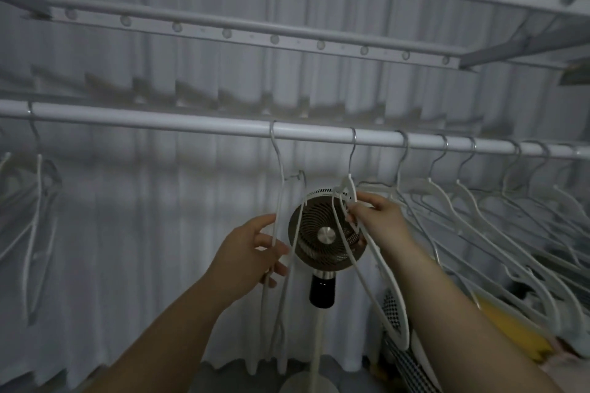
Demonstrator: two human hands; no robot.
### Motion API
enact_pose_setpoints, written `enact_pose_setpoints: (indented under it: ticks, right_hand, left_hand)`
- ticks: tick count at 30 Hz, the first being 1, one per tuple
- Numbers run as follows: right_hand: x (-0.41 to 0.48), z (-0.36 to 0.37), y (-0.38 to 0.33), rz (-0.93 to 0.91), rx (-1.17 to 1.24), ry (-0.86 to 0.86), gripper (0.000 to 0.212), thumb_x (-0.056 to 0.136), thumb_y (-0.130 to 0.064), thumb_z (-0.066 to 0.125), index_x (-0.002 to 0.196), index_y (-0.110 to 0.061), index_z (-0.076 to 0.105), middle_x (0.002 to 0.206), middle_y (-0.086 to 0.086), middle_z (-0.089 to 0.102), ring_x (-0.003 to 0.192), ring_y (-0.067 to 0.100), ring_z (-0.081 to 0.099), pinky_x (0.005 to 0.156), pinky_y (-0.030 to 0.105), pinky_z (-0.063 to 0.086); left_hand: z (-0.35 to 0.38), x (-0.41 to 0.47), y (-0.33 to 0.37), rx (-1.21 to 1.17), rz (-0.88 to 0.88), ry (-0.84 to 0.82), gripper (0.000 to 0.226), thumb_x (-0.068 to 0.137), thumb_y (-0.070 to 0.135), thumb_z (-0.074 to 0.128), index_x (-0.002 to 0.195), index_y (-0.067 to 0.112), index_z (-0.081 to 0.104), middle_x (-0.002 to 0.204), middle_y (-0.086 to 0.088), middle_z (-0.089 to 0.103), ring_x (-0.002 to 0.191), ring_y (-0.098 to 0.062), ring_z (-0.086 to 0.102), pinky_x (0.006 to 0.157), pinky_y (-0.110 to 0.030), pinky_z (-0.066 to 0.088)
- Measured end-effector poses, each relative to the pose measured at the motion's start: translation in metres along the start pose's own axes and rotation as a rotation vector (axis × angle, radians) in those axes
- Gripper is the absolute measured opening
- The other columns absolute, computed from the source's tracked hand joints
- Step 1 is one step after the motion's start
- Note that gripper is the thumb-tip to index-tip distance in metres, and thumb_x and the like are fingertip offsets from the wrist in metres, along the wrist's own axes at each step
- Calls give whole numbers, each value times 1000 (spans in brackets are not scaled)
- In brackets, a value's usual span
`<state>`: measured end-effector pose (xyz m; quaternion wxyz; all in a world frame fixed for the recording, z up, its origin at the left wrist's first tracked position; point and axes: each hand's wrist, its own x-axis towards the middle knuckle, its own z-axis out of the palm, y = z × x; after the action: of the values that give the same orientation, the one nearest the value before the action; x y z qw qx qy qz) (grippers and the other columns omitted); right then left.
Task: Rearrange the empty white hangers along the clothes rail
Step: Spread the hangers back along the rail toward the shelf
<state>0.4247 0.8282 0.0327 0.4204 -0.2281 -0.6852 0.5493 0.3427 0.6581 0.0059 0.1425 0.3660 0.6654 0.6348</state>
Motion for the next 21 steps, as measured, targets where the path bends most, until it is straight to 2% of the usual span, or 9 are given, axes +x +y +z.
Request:
enact_pose_setpoints:
  ticks: [2, 5, 7, 10, 13, 15, 21]
  right_hand:
    - [3, -4, 3, 5, -10, 5, 17, 88, -3, 53, 97, -14, 64, 57, 5, 52, 30, -2, 47, 30, 11, 38]
    - [6, -9, 5, 11, -22, 6, 20, 88, -5, 53, 102, -13, 65, 56, 4, 51, 29, -1, 45, 31, 13, 38]
    - [7, -11, 5, 16, -19, -1, 21, 89, -6, 51, 103, -14, 65, 56, 4, 51, 33, 3, 46, 32, 14, 37]
    - [5, -16, 4, 32, -22, -20, 21, 90, -7, 51, 103, -14, 64, 58, 4, 52, 44, 11, 47, 33, 14, 37]
    - [5, -20, 4, 28, 17, -22, 18, 89, -6, 52, 98, -15, 65, 58, 5, 52, 39, 9, 46, 33, 15, 36]
    - [5, -22, 4, 26, 10, -25, 18, 88, -6, 52, 97, -15, 65, 58, 4, 52, 37, 7, 45, 33, 15, 36]
    - [8, -25, 5, 14, -28, -25, 23, 89, -6, 50, 107, -11, 64, 61, 4, 53, 46, 10, 47, 32, 13, 37]
  left_hand:
    - [7, 1, 2, -8, 10, -28, 50, 86, -3, 54, 130, 16, 41, 78, -7, 62, 39, -4, 59, 37, -18, 49]
    - [16, 3, 5, -9, 33, -77, 37, 85, -3, 55, 101, 30, 49, 75, -7, 63, 40, -4, 60, 39, -20, 50]
    - [21, 4, 6, -4, 43, -93, 42, 84, -3, 56, 87, 38, 49, 73, -7, 64, 41, -4, 60, 40, -19, 51]
    - [27, 6, 7, -24, 37, -99, 42, 83, -5, 58, 86, 36, 49, 67, -5, 65, 40, -4, 60, 40, -20, 50]
    - [30, 8, 8, -56, 19, -98, 40, 82, -9, 55, 99, 26, 48, 59, -2, 65, 38, -4, 59, 39, -19, 49]
    - [31, 8, 8, -65, 13, -99, 42, 82, -11, 54, 101, 26, 48, 54, 1, 64, 37, -5, 58, 39, -18, 48]
    - [33, 9, 8, -45, 25, -123, 44, 82, -9, 55, 91, 33, 48, 62, -6, 65, 40, -5, 60, 40, -19, 49]
